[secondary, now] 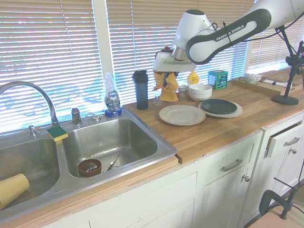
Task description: Wipe the white plate in clockwise motion
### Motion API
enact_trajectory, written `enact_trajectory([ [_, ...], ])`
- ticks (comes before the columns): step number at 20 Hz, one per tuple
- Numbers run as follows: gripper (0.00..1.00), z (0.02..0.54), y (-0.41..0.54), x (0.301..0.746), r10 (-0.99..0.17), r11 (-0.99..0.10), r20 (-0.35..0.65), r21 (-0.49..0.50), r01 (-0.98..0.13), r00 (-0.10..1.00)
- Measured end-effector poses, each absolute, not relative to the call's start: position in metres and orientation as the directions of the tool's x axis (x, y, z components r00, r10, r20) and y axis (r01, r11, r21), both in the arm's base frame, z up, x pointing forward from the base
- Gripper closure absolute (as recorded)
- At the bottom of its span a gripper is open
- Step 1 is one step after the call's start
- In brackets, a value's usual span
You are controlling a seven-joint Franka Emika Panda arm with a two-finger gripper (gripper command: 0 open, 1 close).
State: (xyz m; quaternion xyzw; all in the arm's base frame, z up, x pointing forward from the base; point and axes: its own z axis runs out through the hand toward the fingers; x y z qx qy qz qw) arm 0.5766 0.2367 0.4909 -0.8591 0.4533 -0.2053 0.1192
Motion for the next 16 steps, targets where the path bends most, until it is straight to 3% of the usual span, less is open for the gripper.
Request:
enact_trajectory([
  [8,1.0,0.467,0.182,0.548,-0.834,-0.55,0.182,-0.211,-0.808,0.52],
  [16,1.0,0.412,0.169,0.553,-0.824,-0.566,0.088,-0.077,-0.821,0.56],
])
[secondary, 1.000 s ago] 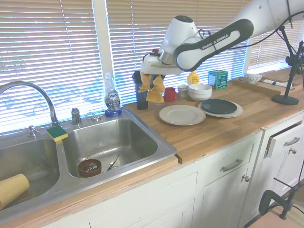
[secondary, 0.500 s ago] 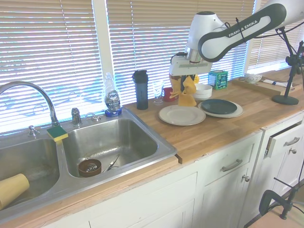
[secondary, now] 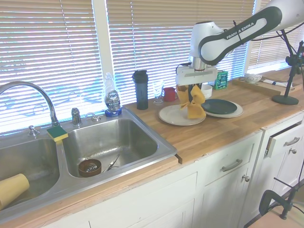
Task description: Wipe the white plate in clockwise motion
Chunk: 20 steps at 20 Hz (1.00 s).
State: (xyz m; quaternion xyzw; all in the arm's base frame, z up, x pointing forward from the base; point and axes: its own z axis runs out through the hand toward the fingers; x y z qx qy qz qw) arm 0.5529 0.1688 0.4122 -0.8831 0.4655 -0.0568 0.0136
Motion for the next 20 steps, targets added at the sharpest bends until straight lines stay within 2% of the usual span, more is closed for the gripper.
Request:
enact_trajectory([
  [5,1.0,0.377,0.171,0.562,-0.803,-0.596,0.048,-0.058,-0.801,0.594],
  [12,1.0,0.352,0.192,0.575,-0.785,-0.618,0.004,-0.083,-0.782,0.62],
  [20,1.0,0.333,0.192,0.618,-0.805,-0.591,0.025,-0.117,-0.798,0.592],
])
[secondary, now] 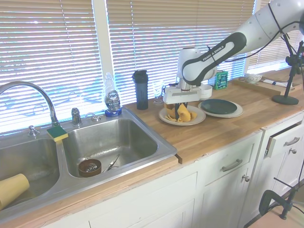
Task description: Wipe the white plate in clockwise motion
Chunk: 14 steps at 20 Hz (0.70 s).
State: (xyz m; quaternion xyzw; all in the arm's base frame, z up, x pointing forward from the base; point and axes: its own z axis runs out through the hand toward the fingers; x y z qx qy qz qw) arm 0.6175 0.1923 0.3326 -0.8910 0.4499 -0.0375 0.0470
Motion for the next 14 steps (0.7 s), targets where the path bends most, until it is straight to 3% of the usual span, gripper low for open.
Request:
enact_trajectory([
  [14,1.0,0.335,0.139,0.647,-0.837,-0.546,0.115,-0.108,-0.831,0.535],
])
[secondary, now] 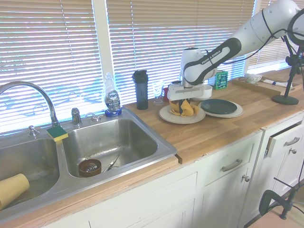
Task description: Wipe the white plate in clockwise motion
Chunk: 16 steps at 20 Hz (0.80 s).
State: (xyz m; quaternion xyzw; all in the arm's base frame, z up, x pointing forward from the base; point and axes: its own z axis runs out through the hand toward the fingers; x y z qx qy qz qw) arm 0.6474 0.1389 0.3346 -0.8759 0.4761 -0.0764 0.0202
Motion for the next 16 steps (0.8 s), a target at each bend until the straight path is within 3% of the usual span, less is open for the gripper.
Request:
enact_trajectory([
  [16,1.0,0.342,0.15,0.563,-0.81,-0.582,0.094,-0.015,-0.813,0.578],
])
